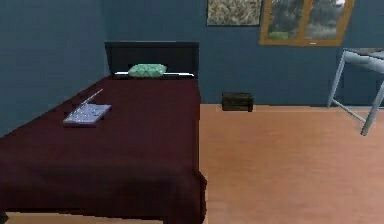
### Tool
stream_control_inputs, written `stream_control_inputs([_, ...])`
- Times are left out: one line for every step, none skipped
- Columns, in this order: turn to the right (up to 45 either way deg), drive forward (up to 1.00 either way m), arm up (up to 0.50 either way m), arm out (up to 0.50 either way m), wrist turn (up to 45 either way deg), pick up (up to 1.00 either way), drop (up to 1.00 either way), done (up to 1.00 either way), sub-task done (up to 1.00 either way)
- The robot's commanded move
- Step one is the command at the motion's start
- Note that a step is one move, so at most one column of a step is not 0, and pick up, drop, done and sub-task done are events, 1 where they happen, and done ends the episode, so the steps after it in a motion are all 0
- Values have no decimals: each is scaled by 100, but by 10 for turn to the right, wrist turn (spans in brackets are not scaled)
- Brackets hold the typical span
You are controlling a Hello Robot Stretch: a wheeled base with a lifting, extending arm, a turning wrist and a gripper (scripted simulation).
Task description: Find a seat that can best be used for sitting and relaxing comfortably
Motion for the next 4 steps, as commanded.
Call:
stream_control_inputs([0,20,0,0,0,0,0,0,0])
stream_control_inputs([450,0,0,0,0,0,0,0,0])
stream_control_inputs([210,0,0,0,0,0,0,0,0])
stream_control_inputs([0,65,0,0,0,0,0,0,0])
